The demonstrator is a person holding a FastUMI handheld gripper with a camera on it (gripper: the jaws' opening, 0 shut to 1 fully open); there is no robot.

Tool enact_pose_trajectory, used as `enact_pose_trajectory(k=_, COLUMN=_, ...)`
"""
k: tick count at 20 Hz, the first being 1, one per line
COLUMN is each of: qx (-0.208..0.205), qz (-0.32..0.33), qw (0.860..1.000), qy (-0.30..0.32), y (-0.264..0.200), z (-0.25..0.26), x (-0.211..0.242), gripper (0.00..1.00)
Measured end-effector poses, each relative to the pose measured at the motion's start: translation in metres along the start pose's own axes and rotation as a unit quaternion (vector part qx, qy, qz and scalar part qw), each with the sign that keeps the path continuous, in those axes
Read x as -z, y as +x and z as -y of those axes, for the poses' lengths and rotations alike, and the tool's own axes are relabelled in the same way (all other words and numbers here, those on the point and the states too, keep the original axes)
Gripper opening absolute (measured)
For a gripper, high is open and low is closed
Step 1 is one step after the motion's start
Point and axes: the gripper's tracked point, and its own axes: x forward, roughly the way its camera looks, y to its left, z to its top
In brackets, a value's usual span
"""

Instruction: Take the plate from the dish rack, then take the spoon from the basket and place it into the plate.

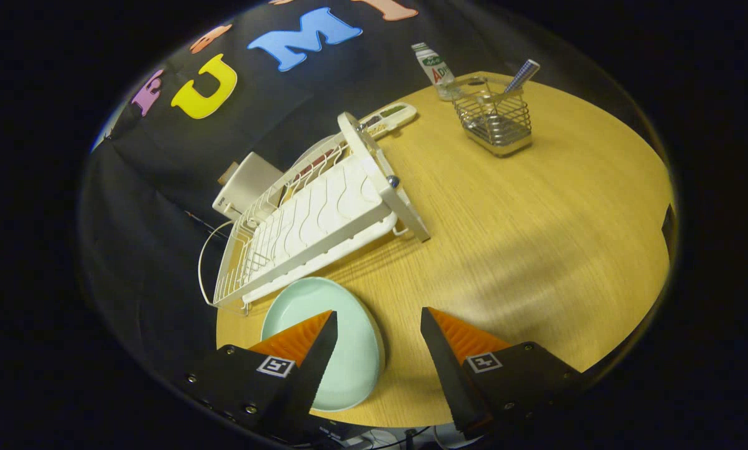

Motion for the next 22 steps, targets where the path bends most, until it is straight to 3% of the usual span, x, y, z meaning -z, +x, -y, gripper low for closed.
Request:
enact_pose_trajectory(k=4, qx=0.029, qz=0.085, qw=0.996, qy=-0.023, y=-0.021, z=0.023, x=-0.051, gripper=0.84)
enact_pose_trajectory(k=12, qx=0.093, qz=0.219, qw=0.971, qy=-0.016, y=-0.047, z=0.065, x=-0.161, gripper=0.84)
enact_pose_trajectory(k=22, qx=0.163, qz=0.269, qw=0.948, qy=0.056, y=-0.025, z=0.126, x=-0.214, gripper=0.84)
